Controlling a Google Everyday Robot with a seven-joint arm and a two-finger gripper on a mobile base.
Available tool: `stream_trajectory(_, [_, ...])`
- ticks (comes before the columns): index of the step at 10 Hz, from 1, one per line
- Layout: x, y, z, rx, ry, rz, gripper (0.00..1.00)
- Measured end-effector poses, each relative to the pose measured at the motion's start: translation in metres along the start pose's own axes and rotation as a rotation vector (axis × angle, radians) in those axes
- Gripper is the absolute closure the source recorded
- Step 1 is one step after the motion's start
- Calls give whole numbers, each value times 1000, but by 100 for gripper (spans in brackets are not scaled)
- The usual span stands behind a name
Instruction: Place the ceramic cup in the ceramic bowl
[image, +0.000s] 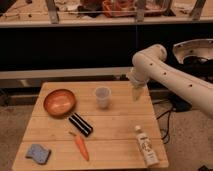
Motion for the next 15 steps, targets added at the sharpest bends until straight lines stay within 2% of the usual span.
stream_trajectory(5, [-29, -9, 25, -18, -47, -109, 20])
stream_trajectory(8, [-31, -11, 38, -31, -63, -147, 20])
stream_trajectory(12, [-43, -10, 64, -68, -92, -227, 20])
stream_trajectory(15, [-56, -11, 72, -97, -102, -281, 20])
